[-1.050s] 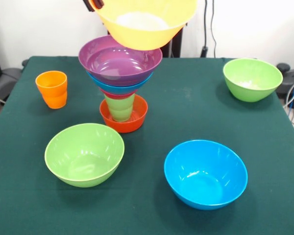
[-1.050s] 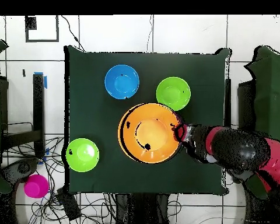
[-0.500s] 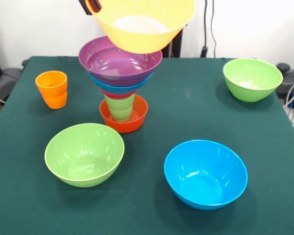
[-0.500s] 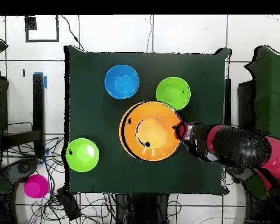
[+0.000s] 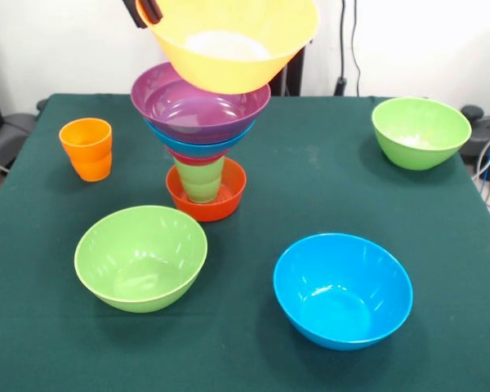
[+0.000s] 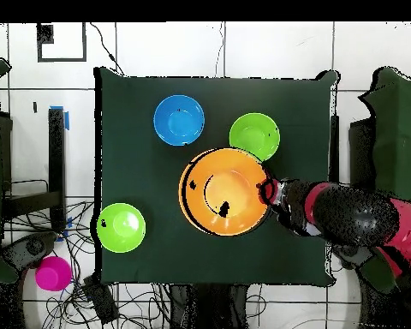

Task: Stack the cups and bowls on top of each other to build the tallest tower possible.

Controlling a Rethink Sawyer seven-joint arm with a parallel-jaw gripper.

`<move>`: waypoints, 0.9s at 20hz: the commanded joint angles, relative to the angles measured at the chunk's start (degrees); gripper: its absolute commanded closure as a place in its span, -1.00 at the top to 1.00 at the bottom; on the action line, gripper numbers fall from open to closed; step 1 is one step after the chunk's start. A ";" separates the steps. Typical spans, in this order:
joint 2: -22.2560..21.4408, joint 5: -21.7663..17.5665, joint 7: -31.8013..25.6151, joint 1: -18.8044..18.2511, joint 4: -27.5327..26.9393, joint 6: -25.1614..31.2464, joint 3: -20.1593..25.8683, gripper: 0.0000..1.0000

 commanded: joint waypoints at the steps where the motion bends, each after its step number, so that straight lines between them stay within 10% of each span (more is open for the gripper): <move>1: 3.03 -3.92 -9.79 1.18 -1.93 3.51 0.65 -1.00; 18: 3.67 -5.34 -10.12 0.32 -2.18 2.58 0.51 -1.00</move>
